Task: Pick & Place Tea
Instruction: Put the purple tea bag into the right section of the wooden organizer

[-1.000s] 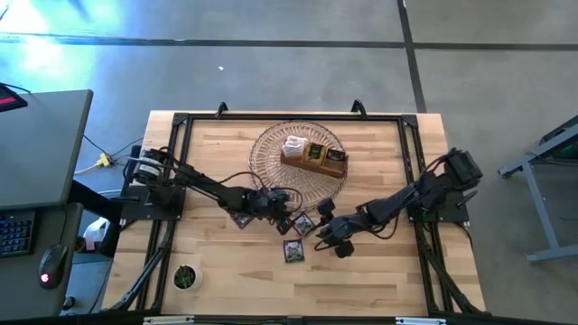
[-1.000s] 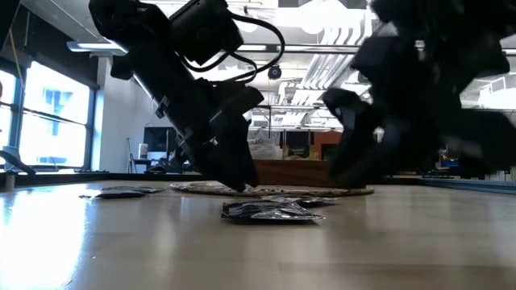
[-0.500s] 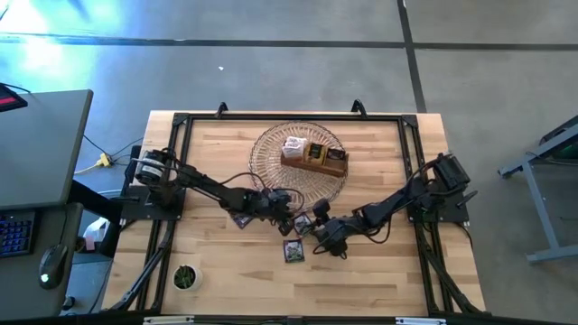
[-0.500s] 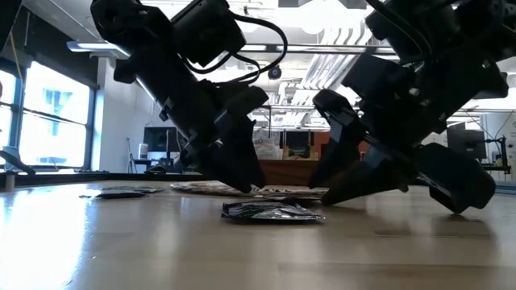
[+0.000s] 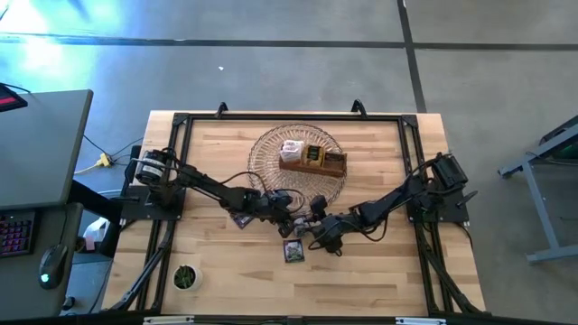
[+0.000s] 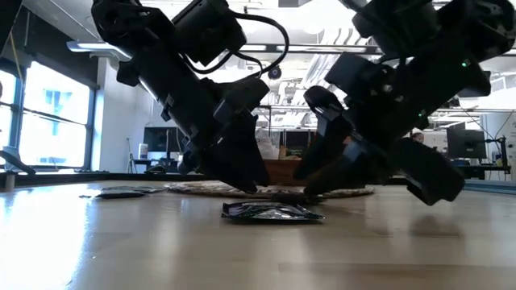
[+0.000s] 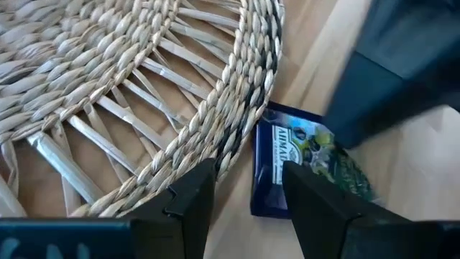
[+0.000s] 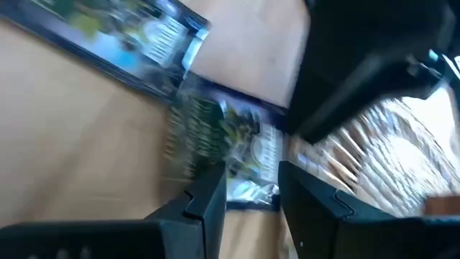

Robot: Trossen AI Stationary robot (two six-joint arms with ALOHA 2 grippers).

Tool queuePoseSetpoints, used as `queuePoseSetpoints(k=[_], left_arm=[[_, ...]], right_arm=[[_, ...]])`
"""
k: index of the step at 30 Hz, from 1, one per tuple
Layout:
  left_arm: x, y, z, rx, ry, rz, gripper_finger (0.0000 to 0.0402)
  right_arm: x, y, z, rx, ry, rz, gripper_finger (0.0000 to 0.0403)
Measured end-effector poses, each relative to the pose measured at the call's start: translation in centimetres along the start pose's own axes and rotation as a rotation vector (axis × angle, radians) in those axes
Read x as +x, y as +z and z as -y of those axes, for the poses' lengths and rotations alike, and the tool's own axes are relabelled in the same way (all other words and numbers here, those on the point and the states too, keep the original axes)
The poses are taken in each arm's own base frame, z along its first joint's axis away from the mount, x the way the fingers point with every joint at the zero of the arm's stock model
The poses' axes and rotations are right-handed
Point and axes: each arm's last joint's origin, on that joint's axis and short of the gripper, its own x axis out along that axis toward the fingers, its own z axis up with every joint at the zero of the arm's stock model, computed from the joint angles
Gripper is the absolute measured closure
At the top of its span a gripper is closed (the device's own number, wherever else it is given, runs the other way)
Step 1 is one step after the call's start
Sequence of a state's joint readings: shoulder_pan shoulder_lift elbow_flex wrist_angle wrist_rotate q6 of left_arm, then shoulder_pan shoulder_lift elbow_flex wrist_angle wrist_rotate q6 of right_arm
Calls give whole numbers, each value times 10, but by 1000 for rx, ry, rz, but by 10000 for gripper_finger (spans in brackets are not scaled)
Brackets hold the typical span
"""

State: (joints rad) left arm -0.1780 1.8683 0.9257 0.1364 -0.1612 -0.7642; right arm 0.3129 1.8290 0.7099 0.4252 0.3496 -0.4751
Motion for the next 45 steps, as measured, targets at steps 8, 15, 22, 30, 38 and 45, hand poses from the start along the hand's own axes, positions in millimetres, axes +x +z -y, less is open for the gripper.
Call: queuePoseSetpoints(k=[8,15,22,30,38,45], left_arm=[[0,-1,1,1,-16,-14,236],[0,0,0,0,-16,-17,236],[0,0,0,0,-13,-16,236],[0,-1,0,4,-13,-16,236],[1,0,1,11,-37,-13,236],[1,0,1,22,-39,-11,236]], right_arm=[[0,2,-3,2,104,52,292],[-9,14,-20,54,72,89,311],[-11,18,-25,183,121,112,285],[-4,11,-39,125,108,60,255],[3,4,-37,93,55,16,266],[7,-2,-28,159,30,-16,308]])
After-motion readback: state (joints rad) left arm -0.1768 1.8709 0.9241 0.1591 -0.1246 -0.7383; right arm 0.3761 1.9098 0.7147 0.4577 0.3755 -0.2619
